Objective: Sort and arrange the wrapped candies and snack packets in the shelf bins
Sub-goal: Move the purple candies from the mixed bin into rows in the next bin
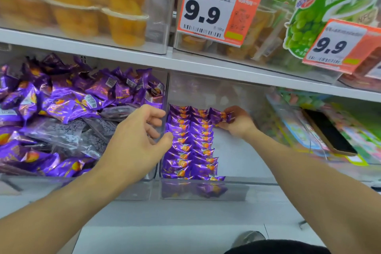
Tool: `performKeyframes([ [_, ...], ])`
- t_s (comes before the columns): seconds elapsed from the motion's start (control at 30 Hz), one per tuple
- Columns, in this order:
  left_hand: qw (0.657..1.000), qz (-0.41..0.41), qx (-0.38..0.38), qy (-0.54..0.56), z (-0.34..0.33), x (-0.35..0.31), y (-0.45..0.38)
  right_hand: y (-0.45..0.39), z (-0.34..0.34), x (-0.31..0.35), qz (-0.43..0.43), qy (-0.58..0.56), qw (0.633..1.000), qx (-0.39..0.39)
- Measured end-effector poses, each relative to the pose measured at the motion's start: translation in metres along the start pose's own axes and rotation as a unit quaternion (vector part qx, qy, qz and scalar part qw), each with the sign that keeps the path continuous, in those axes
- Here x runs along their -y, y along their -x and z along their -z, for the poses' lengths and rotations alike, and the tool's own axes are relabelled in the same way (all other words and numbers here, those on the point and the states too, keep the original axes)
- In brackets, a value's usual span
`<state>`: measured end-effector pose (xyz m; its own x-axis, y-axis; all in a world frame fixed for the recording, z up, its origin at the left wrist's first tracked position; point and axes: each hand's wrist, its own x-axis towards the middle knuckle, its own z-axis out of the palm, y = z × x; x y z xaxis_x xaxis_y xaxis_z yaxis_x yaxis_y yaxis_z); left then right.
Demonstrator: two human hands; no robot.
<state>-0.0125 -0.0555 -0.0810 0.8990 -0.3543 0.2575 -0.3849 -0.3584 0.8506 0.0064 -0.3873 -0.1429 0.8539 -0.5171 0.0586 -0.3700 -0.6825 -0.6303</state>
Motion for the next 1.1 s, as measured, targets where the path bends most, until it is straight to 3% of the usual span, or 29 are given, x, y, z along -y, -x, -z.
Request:
performKeyframes([
  [0.17,1.000,0.005,0.001,0.002,0.001,-0.002,0.000,0.001,-0.005,0.000,0.013,0.010,0.999,-0.046],
  [0.6,1.000,0.001,0.006,-0.001,0.002,-0.001,0.000,-0.001,-0.010,-0.004,0.093,0.035,0.992,-0.077],
  [1.1,1.000,0.000,0.006,-0.001,0.001,0.000,0.000,0.003,-0.015,0.000,0.112,0.037,0.990,-0.077],
])
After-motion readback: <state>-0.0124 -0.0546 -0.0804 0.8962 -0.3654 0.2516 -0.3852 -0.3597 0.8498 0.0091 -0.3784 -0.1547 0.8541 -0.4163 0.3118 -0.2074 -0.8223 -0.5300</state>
